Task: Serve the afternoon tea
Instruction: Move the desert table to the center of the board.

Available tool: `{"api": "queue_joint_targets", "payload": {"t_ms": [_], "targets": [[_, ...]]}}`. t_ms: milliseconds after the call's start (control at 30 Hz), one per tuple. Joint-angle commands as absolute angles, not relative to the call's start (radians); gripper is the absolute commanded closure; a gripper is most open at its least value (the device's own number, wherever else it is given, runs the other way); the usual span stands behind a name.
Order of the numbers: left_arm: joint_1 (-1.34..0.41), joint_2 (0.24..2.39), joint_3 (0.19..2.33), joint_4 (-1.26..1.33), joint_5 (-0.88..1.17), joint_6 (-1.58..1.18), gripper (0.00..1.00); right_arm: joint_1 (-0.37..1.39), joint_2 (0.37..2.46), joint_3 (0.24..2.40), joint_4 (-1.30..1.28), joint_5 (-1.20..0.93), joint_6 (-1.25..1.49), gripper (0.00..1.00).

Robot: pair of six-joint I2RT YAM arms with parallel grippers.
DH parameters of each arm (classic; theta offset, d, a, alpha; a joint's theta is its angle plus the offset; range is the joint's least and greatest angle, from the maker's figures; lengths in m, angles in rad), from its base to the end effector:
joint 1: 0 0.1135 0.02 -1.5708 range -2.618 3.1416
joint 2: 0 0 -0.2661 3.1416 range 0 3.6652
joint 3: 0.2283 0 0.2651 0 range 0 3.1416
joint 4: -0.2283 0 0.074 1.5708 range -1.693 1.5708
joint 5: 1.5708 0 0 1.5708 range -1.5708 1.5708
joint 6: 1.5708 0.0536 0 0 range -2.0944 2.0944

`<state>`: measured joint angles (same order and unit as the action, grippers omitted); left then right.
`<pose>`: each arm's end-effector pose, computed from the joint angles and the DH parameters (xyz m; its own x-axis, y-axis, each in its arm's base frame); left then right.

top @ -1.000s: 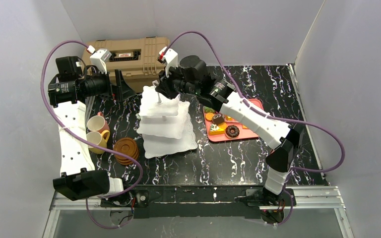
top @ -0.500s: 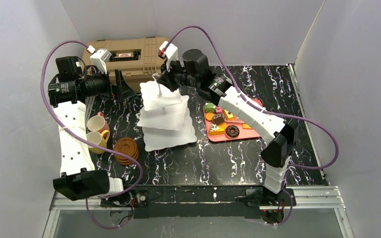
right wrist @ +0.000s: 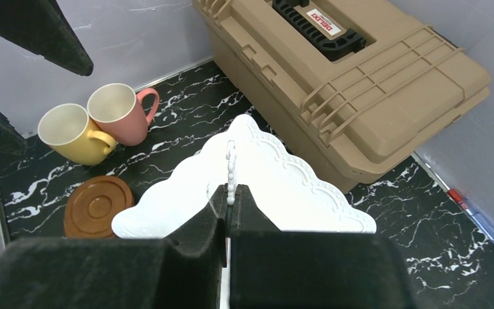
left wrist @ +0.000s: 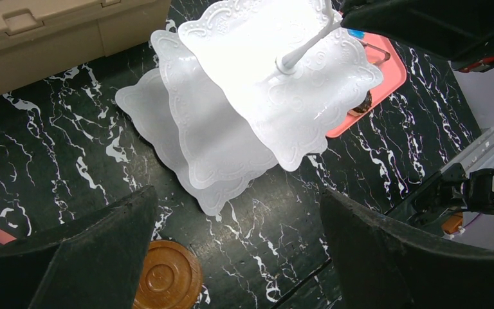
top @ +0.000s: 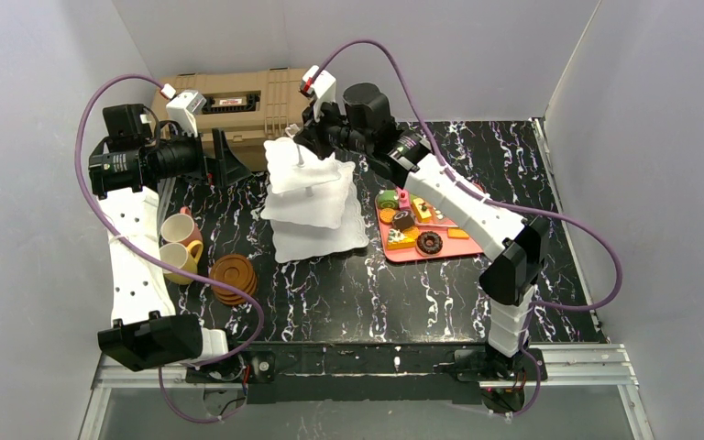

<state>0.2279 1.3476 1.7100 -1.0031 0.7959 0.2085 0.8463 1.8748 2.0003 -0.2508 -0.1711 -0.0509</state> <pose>0.2723 0.0238 0.4540 -0.4869 0.0357 -0.8727 0.5118 0.8213 -0.2519 0.3074 0.3611 0.4434 -0.0395 -0.1202 -0.9920 -0.8530 0.5211 -0.0292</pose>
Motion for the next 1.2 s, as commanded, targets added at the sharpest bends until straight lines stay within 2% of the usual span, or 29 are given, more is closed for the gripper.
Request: {"api": "queue_joint_targets", "payload": {"t_ms": [0,400,433,467,567,667,733,833,967,1167], "targets": [[0.234,1.316,1.719,-1.022,0.810,0.215,0.05,0.848,1.878,2.035,-0.087,-0.174,0.031,0.99],[0.234,1.296,1.705,-1.023,0.814,0.226,0.05,0.850,1.879,2.013,-0.042,-0.042,0.089,0.99],[0.234,1.297,1.705,-1.023,0.817,0.226,0.05,0.850,1.877,2.009,-0.047,-0.040,0.091,0.89],[0.234,1.297,1.706,-1.022,0.817,0.224,0.05,0.850,1.876,2.008,-0.055,-0.039,0.095,0.72],[0.234,1.299,1.705,-1.022,0.819,0.222,0.04,0.850,1.870,2.023,-0.094,-0.041,0.102,0.45],[0.234,1.299,1.700,-1.023,0.819,0.225,0.04,0.847,1.849,2.032,-0.135,-0.044,0.099,0.12],[0.235,1.296,1.700,-1.022,0.818,0.224,0.04,0.842,1.829,2.033,-0.176,-0.050,0.094,0.02],[0.234,1.292,1.711,-1.033,0.816,0.230,0.03,0.806,1.768,1.989,-0.239,-0.024,0.097,0.02],[0.233,1.288,1.716,-1.040,0.820,0.236,0.03,0.676,1.610,1.789,-0.236,-0.029,0.156,0.02],[0.234,1.289,1.742,-1.056,0.842,0.234,0.03,0.464,1.499,1.516,-0.346,0.085,0.178,0.12]]}}
